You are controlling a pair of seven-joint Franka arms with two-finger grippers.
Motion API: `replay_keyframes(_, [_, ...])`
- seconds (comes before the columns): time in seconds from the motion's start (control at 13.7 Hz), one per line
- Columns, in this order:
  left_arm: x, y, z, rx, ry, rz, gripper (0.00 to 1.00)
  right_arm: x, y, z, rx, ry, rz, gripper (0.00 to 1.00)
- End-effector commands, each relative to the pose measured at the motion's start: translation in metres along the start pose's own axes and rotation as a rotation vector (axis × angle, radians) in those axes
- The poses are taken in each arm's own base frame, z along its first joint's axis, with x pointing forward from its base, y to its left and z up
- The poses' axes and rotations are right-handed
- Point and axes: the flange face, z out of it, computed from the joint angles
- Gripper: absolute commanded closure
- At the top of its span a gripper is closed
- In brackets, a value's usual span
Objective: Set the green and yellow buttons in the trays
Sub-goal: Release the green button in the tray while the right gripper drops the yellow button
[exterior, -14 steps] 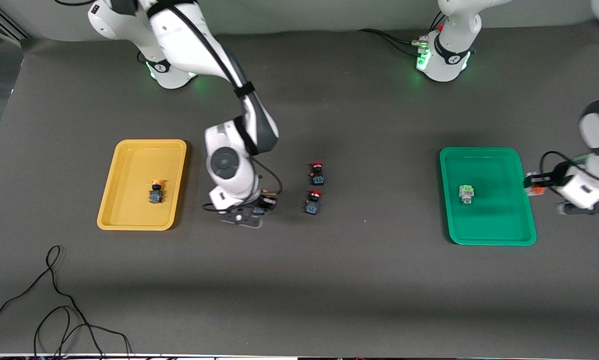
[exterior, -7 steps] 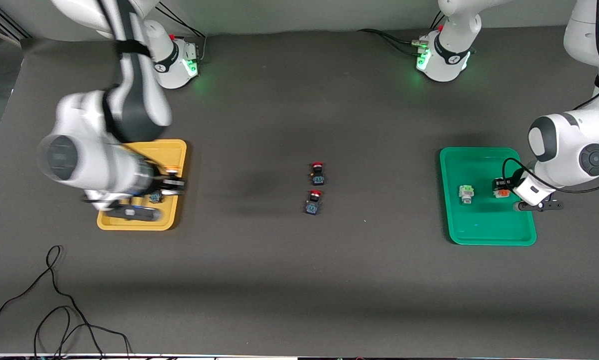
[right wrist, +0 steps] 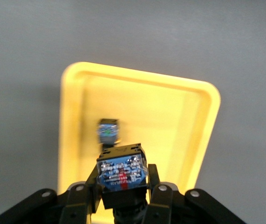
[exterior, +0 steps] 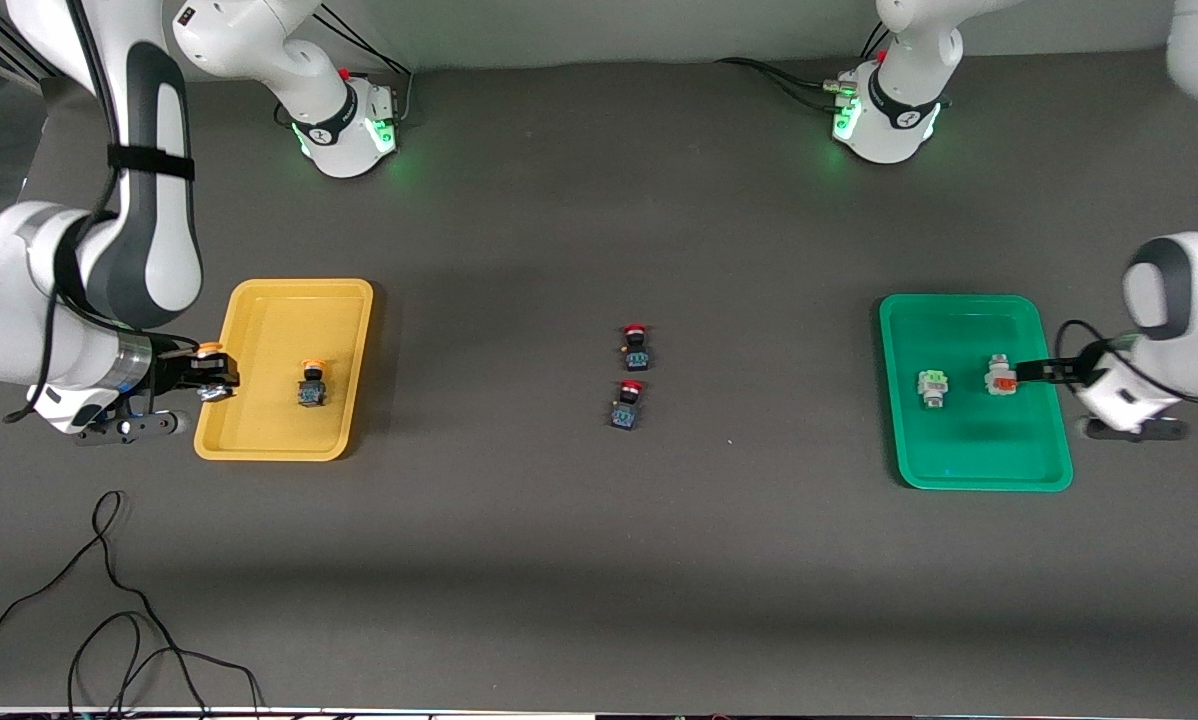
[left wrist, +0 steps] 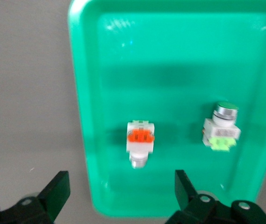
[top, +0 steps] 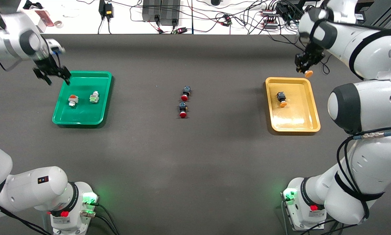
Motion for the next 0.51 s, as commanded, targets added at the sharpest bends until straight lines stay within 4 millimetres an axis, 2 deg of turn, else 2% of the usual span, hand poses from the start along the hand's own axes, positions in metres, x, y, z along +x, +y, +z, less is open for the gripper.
replay_keyframes(0.0, [-0.011, -0.001, -0.086, 0.002, -0.017, 0.024, 0.00, -0.017, 0.016, 0.046, -0.054, 0.039, -0.051, 1.00])
replay_keyframes(0.15, [-0.029, 0.013, -0.136, 0.001, 0.012, 0.036, 0.00, -0.032, 0.026, 0.083, -0.118, 0.088, -0.072, 1.00])
replay_keyframes(0.22, [-0.040, 0.019, -0.155, 0.000, 0.039, 0.037, 0.00, -0.034, 0.026, 0.095, -0.127, 0.102, -0.078, 1.00])
replay_keyframes(0.44, [-0.071, 0.039, -0.197, -0.009, 0.067, 0.051, 0.00, -0.038, 0.019, 0.136, -0.081, 0.132, -0.080, 1.00])
